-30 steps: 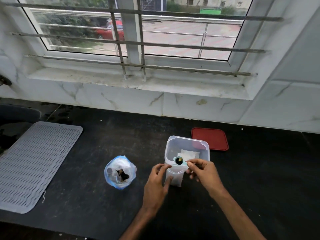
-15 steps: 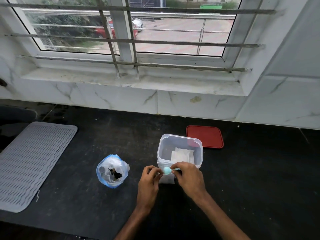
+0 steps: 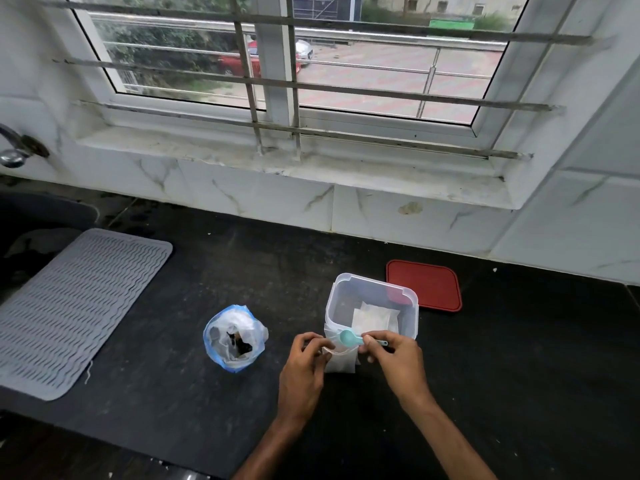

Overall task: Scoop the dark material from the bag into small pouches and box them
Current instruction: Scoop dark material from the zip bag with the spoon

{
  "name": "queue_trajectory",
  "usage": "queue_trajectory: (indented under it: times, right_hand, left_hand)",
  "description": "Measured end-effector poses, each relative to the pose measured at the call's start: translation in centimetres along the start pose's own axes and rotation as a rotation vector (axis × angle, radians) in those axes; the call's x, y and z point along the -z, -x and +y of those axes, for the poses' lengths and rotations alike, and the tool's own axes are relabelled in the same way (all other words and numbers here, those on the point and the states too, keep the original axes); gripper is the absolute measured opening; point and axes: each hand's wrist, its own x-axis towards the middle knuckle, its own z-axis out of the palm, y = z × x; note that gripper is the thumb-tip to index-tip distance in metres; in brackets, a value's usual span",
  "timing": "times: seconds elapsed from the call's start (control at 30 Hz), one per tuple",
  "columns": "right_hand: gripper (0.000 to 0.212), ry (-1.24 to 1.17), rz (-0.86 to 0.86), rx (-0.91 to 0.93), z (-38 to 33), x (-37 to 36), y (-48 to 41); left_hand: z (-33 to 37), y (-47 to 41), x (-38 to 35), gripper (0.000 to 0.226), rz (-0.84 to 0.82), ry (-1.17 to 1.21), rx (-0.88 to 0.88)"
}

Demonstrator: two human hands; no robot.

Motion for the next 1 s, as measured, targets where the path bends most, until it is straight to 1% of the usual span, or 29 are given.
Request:
queue_trajectory:
  times: [0.07,0.13,0.17,0.23,0.3,0.33,0.37,0.4,0.43,0.5,0.53,0.57,0.63,0.7,0.73,0.8,0.93,1.0]
  right_hand:
    - [0.014,-0.07,0.005,-0.04,-0.4,0.3,0.3]
    - [0.01,-0.134,-0.002,-0.072,-1.4,0.0,0.6]
    - [0.009,-0.16,-0.008,-0.085,-2.0,-0.2,0.8]
    - [0.008,-0.185,-0.051,-0.083,-3.5,-0.9,1.5]
    - [0.009,-0.141,-0.147,-0.042,-5.2,-2.8,2.2]
    - [0.01,-0.099,-0.207,-0.011,-5.9,-4.3,2.5]
    - [0.011,-0.042,-0.266,0.033,-6.6,-5.9,2.8]
    - [0.012,0.029,-0.314,0.091,-6.9,-7.6,2.9]
    - [0.011,0.094,-0.343,0.158,-7.2,-9.7,3.0]
    - [0.012,0.24,-0.361,0.271,-7.0,-13.9,2.8]
    - [0.016,0.339,-0.351,0.305,-6.8,-15.7,2.6]
    - [0.02,0.45,-0.333,0.334,-6.7,-17.2,2.4]
    - [0.025,0.648,-0.299,0.372,-6.5,-19.4,2.0]
    - [0.027,0.762,-0.27,0.371,-6.4,-20.5,1.4]
    - [0.028,0.795,-0.252,0.359,-6.4,-20.7,1.0]
    - [0.029,0.832,-0.215,0.325,-6.3,-21.4,0.2]
    - [0.03,0.846,-0.197,0.277,-6.2,-22.3,-0.5]
    - [0.03,0.837,-0.182,0.255,-6.1,-22.7,-0.7]
  left_hand:
    - [0.4,0.0,0.6,0.02,0.013,0.004,-0.026]
    - [0.6,-0.1,2.1,0.022,0.085,0.016,-0.029]
    - [0.7,-0.2,3.0,0.023,0.163,0.024,-0.02]
    - [0.3,-0.6,5.4,0.022,0.381,0.045,0.052]
    - [-1.7,-1.1,8.5,0.021,0.607,0.057,0.152]
    - [-3.2,-1.3,10.0,0.024,0.688,0.044,0.205]
    - [-4.8,-1.5,11.2,0.031,0.727,0.028,0.286]
    - [-6.5,-1.7,12.1,0.04,0.716,0.006,0.389]
    - [-8.1,-1.9,12.7,0.049,0.658,-0.019,0.489]
    - [-10.3,-2.0,12.8,0.06,0.462,-0.051,0.625]
    - [-10.8,-2.1,12.5,0.06,0.377,-0.042,0.64]
    - [-11.2,-2.2,12.2,0.057,0.323,-0.02,0.629]
    - [-11.6,-2.5,11.8,0.045,0.292,0.006,0.583]
    - [-11.0,-2.8,12.2,0.021,0.294,0.031,0.558]
    - [-10.6,-3.0,12.4,0.015,0.288,0.043,0.558]
    - [-10.4,-3.1,12.9,0.019,0.27,0.08,0.585]
    - [-10.5,-3.2,13.1,0.009,0.216,0.155,0.615]
    - [-10.7,-3.4,13.1,0.01,0.194,0.193,0.617]
